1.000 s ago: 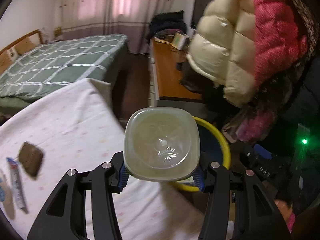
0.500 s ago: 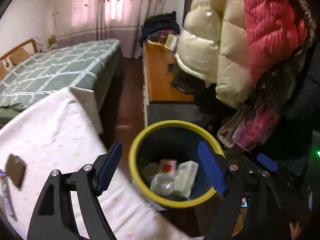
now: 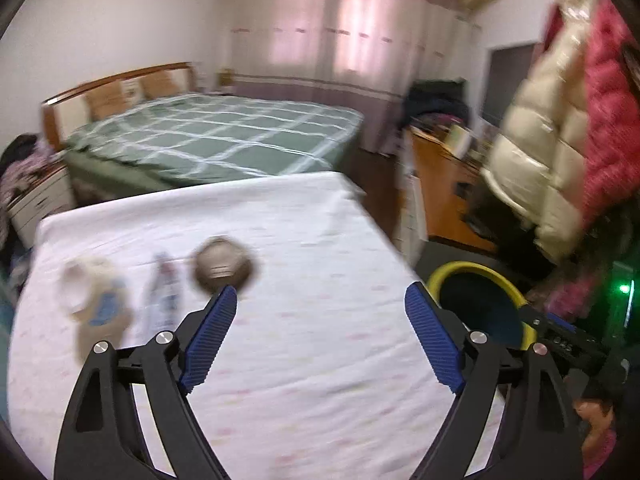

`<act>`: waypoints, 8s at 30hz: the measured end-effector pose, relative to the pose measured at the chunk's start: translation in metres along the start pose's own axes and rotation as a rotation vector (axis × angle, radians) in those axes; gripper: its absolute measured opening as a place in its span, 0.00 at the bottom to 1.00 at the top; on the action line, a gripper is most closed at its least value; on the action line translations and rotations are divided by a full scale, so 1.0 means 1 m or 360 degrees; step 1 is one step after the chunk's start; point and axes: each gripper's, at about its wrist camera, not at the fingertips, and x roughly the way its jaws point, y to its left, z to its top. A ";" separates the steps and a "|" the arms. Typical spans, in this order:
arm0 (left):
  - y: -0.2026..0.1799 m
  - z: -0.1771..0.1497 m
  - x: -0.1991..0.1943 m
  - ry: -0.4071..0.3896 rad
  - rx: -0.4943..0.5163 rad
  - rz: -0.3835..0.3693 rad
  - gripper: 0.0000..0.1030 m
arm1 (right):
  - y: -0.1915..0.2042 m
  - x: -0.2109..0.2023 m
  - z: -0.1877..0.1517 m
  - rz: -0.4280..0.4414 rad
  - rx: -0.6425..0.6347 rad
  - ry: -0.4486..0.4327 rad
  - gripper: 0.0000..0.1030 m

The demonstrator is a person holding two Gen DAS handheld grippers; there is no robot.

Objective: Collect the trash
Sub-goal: 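Move the left tool back over the table toward the white bowl, then grasp the toothpaste tube with the right tool, drop it in the bin while the left tool nears the bowl, then close the left tool around the upside-down white bowl, then carry the white bowl over the yellow bin and open the left tool, then move the right tool to the brown square container and grasp it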

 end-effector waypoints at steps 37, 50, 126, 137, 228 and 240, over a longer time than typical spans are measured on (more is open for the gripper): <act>0.278 -0.069 -0.047 -0.0106 -0.0663 0.0679 0.84 | 0.386 0.080 -0.083 0.0524 -0.0857 0.0473 0.50; 0.269 -0.068 -0.045 -0.0105 -0.0625 0.0672 0.84 | 0.376 0.075 -0.082 0.0549 -0.0847 0.0447 0.08; 0.196 -0.013 0.054 0.0203 -0.0178 0.0432 0.85 | 0.039 0.056 0.004 -0.0147 0.0209 0.0021 0.43; 0.214 -0.009 0.081 0.0248 -0.0228 0.0409 0.85 | 0.041 0.059 0.004 -0.0125 0.0206 0.0036 0.44; -0.014 -0.003 0.029 0.0115 0.0041 -0.0003 0.90 | -0.019 -0.001 -0.006 0.0034 0.0041 0.0029 0.50; 0.130 -0.016 -0.016 0.0002 -0.0244 0.0306 0.90 | 0.091 0.013 -0.004 0.0187 -0.0199 0.0086 0.51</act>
